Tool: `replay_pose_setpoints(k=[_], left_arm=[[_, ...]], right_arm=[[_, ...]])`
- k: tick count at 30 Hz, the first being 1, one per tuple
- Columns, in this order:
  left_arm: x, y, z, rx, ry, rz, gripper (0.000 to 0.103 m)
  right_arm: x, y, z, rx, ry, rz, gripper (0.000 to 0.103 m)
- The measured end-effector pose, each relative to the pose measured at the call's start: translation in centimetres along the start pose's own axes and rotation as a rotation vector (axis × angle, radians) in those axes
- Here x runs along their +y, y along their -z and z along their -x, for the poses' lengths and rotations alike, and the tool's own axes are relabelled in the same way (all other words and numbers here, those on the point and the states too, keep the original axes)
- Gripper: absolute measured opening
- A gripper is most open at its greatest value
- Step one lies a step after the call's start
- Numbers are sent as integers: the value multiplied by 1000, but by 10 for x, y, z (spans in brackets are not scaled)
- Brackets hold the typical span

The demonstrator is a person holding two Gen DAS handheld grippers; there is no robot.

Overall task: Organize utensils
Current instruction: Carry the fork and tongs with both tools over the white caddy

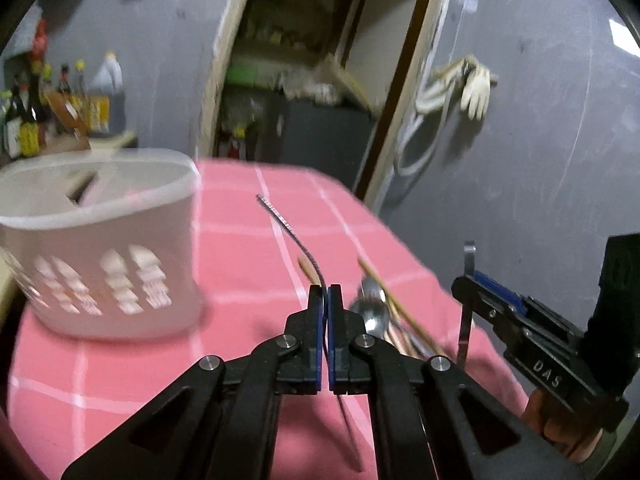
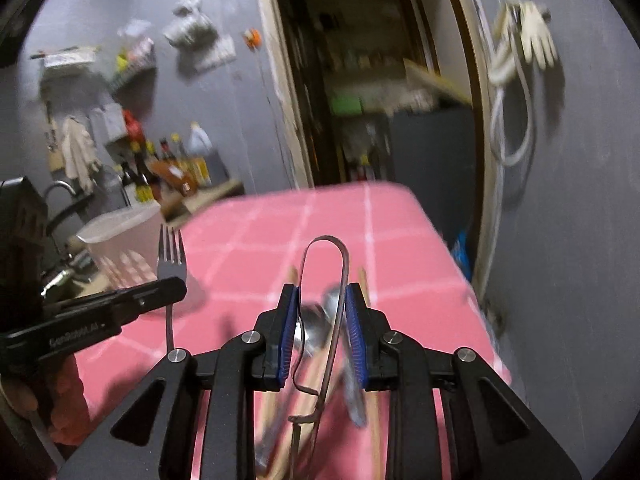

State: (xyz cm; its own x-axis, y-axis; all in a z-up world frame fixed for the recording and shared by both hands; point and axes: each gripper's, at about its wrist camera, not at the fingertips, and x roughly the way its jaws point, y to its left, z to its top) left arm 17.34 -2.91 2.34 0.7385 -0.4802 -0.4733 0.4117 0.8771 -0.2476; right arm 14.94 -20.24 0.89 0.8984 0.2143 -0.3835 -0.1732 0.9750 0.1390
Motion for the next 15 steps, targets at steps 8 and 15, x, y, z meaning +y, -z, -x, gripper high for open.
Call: replay_pose_setpoints(k=[8,15], left_arm=[[15,-29,52,-186,-36,4,0],[59,-73,100,-316,-68,61,0]], right_arm=[[44,-43,-4,-157,-83,56,22],[91,-86,-23,-246,-191,87,22]])
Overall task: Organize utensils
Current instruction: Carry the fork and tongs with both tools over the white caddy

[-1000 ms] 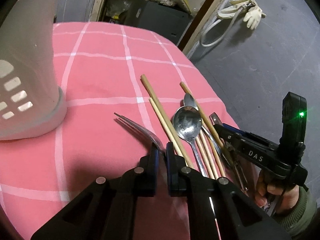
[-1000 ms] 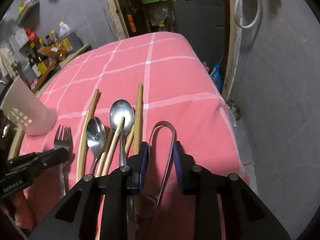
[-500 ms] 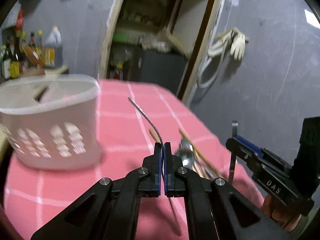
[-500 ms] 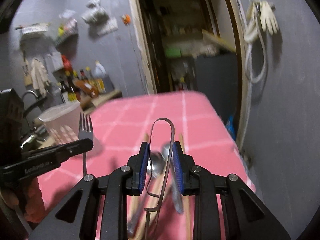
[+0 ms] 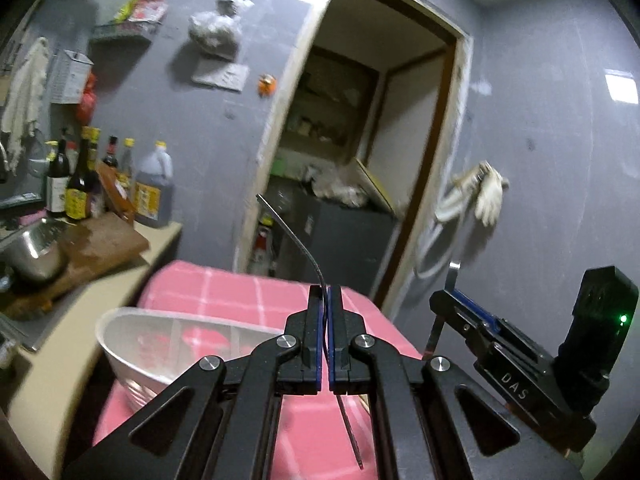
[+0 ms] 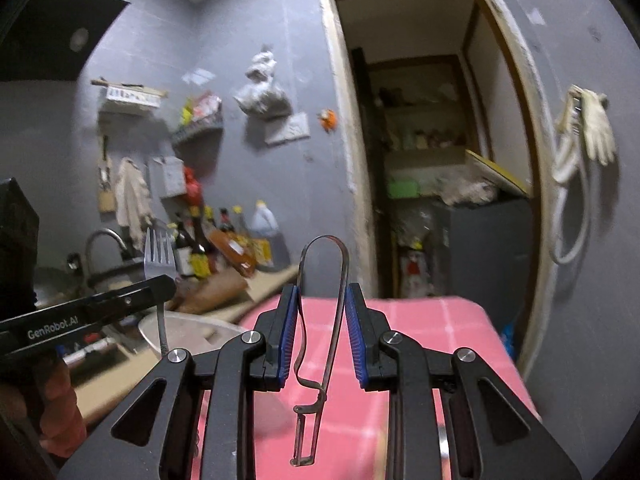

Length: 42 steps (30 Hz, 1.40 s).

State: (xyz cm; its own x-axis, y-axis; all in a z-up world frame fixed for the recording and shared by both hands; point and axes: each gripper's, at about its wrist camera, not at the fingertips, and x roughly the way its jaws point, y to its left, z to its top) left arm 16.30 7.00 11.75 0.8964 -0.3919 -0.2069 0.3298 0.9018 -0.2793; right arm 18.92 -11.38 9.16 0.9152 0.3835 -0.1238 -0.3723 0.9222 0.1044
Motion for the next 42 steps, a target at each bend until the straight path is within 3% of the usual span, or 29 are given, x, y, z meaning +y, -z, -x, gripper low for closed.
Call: replay_pose_setpoints(k=[5,10,16,21,27,37,42], left_arm=[[36,-31,11,-91,-109,4,0],[67,-45,14,-155,-208,-29,0],[92,-33,-8,-137,-302,-73,0],[100,-11,-24,-123,-334,-95,1],[91,9,-32,-135,-361,-208,2],[97,-28,1,-239,-328,-125,0],[103,-27,-1,-215,-353,-129,0]], right_arm=[[26,-21,-35,-50,-58,-5,22],[50,-19,-69,-62,-59,37,22],[52,1,-87,-48,-29,43,22],[52,17,-95,-40,5,53,22],[57,27,-98,-31,6,73,22],[55,29,-98,-30,-1,69,22],[58,26,-98,-43,-2,73,22]])
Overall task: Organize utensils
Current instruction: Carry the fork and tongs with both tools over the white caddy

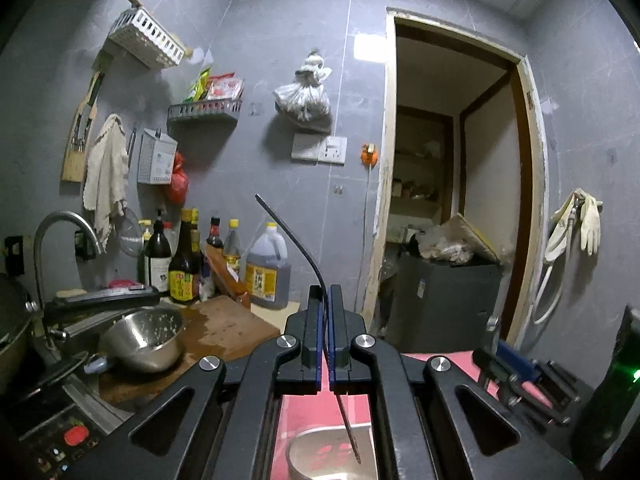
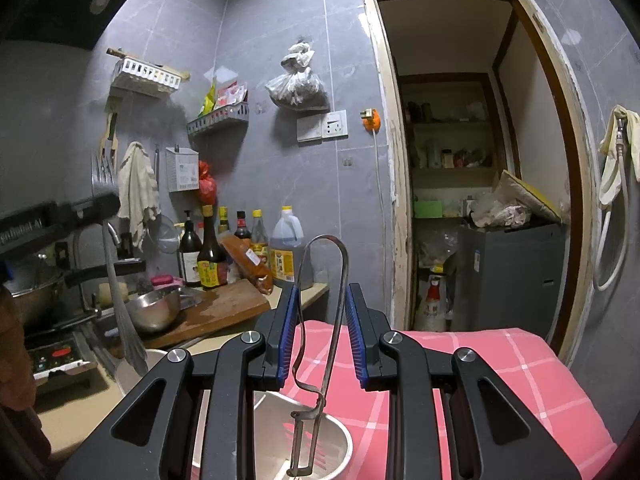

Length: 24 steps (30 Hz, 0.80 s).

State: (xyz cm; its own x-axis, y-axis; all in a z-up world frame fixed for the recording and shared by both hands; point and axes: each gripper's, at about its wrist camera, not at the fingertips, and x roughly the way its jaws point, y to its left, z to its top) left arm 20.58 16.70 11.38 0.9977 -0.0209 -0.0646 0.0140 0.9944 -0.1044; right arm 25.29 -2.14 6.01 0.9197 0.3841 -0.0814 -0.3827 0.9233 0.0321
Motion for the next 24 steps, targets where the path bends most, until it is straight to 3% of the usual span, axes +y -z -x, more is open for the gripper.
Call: replay_pose_setpoints(k=[10,16,18,20,24], left_arm=[[-14,47,-22,159,4,-45,1],[-19,65,-25,215,32,-35,1],[-21,67,-24,227,43,-30,1],[-21,68,-22,229,49,-23,1],[-19,69,-18,235,51,-1,5]], right_arm=[[4,12,-8,65,-3,10,23],[3,18,-9,103,-4,7,23],[3,18,-8,110,-3,9,25],[1,18,-7,118,-8,0,35],[-1,18,-4,126,-24,-8,37]])
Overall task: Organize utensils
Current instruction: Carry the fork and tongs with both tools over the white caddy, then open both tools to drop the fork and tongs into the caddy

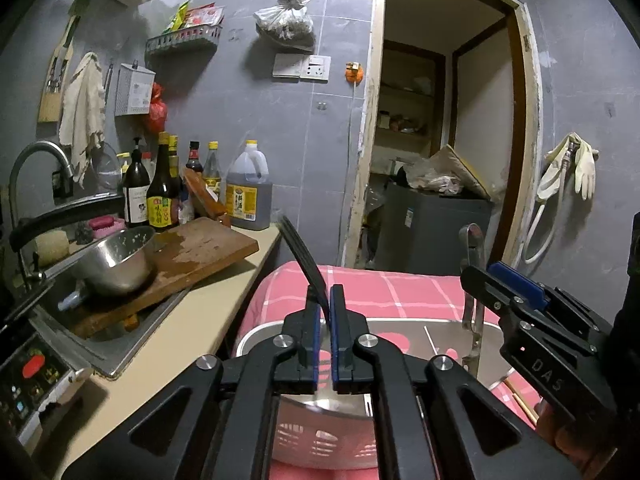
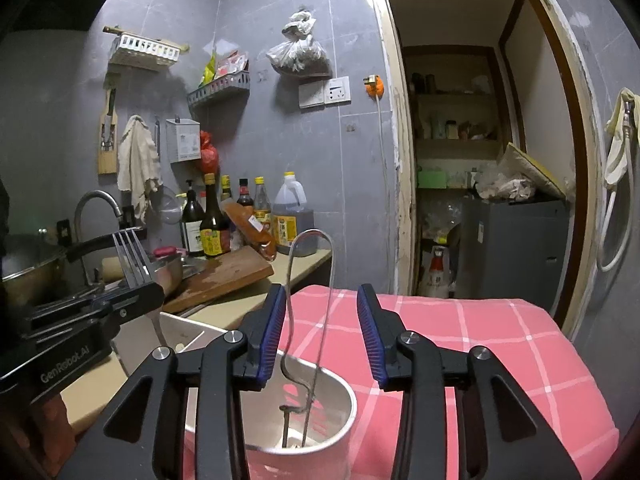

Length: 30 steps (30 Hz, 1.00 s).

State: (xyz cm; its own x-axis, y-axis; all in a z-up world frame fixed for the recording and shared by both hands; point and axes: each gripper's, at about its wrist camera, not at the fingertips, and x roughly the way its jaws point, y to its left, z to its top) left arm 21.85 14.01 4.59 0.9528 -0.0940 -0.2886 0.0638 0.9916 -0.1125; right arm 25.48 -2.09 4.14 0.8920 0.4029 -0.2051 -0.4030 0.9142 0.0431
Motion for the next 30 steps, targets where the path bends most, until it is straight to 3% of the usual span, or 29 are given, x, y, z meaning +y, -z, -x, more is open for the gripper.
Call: replay_pose_setpoints(k=[4,12,14,25,27,29,30], left_arm=[[3,-1,6,-9,21,27,16],[4,-9,23,-46,31,73,34],[2,-11,27,-53,24,76,38],[-21,-16,53,-139,-32,41,92],[-25,-16,57,-146,-30,36,99],[-34,-14,62,-151,-20,27,99],[-37,-13,64,-150,-12,25,100]], right_arm=[[-1,0,4,-7,-15,-11,48],[-7,-5,19,-37,-5,-30,59],[-10,-7,25,-48,6,-36,67],[-33,-15,60,-79,83,-45,86],[-40,-15,72,-77,100,-51,91],[-48,-14,86,-80,112,-59,102],[-50,-14,91,-82,115,-60,103]])
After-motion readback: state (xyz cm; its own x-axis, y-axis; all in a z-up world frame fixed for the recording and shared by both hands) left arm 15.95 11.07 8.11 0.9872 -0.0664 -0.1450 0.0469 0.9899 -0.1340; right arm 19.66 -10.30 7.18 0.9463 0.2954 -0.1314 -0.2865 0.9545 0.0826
